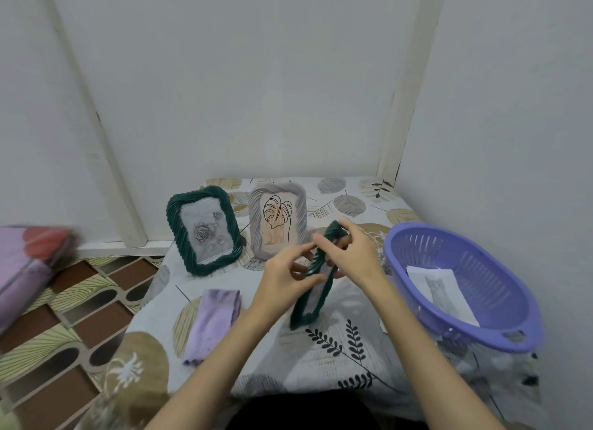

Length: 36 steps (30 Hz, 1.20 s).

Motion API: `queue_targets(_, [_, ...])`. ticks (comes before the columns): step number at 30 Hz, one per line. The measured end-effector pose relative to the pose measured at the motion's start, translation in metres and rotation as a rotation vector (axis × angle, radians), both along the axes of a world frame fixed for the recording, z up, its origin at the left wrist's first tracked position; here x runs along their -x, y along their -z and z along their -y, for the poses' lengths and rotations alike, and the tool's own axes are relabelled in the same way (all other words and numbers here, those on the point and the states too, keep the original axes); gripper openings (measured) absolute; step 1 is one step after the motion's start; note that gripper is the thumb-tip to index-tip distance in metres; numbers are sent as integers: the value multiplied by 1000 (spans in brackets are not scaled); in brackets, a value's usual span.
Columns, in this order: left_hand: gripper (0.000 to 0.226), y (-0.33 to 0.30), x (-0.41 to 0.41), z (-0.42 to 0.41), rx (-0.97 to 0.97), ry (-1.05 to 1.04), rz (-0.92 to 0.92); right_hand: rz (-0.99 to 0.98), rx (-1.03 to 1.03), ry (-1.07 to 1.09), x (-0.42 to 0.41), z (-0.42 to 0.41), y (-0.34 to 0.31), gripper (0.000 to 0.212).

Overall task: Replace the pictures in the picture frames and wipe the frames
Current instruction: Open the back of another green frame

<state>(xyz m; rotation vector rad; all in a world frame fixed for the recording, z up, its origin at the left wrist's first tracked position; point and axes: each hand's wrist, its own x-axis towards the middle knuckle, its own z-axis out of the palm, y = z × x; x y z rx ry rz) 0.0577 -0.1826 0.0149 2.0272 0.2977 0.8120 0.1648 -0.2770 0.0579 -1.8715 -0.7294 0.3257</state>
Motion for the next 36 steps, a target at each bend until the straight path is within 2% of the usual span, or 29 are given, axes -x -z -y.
queue_targets(4, [34,0,3,4,240,47,12,-89,-50,52,-11,19,1,47])
queue_targets(6, [22,-1,4,1,331,2,47,-51,-72,94,-18,28,3,42])
queue_targets(8, [18,3,4,-7,335,-123,77,-53,-104,64,-24,33,7,40])
queue_targets(10, [20,12,7,-19,270,-281,72,-168,-120,17,-28,33,17,40])
queue_targets(12, [29,22,12,-29,265,-366,31,-367,-121,-29,-27,31,30,40])
queue_targets(15, [46,38,19,-35,568,-252,-71,-597,-117,-91,-22,22,56,38])
queue_targets(17, [49,50,23,-39,700,-197,-126,-637,-97,-104,-17,15,74,38])
queue_targets(21, [50,64,31,-46,573,-221,-215,-550,-51,-105,-12,5,95,37])
queue_targets(31, [36,81,14,-62,346,-300,-272,-127,77,-143,-23,-12,106,32])
queue_targets(36, [28,88,8,-67,338,-323,-257,-90,99,-128,-28,-16,112,25])
